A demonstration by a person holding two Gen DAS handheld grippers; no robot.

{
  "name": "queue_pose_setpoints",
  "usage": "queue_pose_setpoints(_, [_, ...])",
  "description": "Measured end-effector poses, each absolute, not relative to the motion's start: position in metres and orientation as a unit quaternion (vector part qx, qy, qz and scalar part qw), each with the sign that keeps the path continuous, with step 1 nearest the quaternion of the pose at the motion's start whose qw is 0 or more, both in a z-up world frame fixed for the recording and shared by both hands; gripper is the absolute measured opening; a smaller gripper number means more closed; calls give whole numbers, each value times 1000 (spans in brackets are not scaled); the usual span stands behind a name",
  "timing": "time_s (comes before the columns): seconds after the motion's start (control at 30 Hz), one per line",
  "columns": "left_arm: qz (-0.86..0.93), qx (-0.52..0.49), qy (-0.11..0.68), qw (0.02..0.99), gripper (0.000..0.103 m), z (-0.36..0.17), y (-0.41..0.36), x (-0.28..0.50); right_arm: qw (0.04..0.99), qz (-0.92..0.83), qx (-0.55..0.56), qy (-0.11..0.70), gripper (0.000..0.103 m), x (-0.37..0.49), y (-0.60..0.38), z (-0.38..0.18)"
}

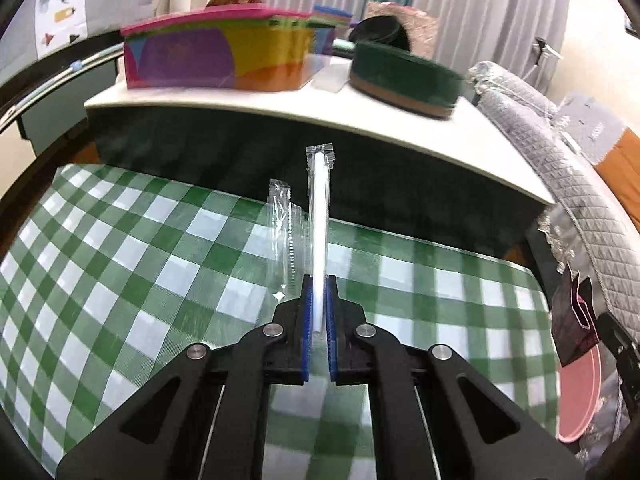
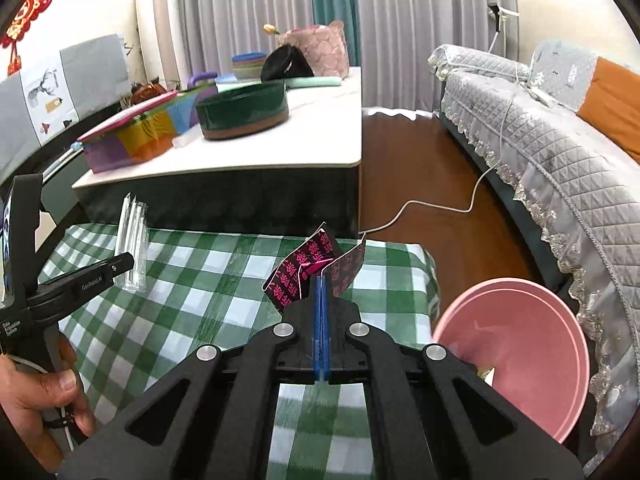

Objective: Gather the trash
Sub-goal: 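Carry straw pack and pink-black packet over the pink bin and open both tools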

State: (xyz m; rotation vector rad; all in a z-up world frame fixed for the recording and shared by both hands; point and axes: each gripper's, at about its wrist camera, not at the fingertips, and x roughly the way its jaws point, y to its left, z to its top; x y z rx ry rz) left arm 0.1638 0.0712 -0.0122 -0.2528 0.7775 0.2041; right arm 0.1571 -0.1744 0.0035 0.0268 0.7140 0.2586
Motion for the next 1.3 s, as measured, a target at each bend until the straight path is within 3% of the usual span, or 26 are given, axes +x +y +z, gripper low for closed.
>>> queue_pose_setpoints(0.57, [26,-82,346,934,6,21,6,102,949,101,11,300,0,90,-212,46])
queue_pose_setpoints(1.3, [-42,-59,340,938,6,23,-61,106,954,38,23,296,0,74,-277,46])
